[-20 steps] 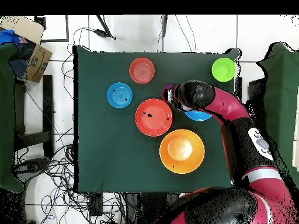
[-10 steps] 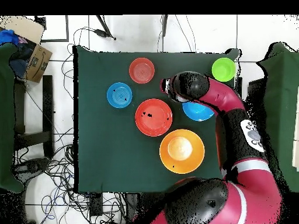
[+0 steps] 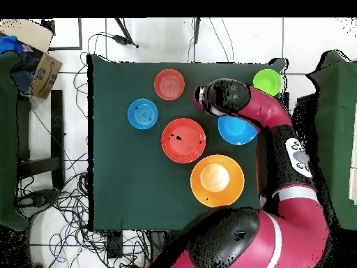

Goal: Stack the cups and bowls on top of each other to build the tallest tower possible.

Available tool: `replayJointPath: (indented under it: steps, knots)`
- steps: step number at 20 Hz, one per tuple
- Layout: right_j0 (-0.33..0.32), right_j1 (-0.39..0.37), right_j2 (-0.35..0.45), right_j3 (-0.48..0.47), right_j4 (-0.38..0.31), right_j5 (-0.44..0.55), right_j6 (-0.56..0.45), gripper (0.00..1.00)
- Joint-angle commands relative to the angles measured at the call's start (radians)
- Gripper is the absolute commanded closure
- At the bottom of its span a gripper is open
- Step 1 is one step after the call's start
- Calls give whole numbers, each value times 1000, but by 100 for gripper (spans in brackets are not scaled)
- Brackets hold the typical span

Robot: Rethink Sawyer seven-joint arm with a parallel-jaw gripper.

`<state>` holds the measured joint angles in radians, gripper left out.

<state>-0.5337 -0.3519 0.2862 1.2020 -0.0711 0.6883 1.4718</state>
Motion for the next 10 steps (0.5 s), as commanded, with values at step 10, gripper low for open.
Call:
replayJointPath:
  steps: [10]
  knots:
    - [18,102,-72,75,-6,-5,142,100]
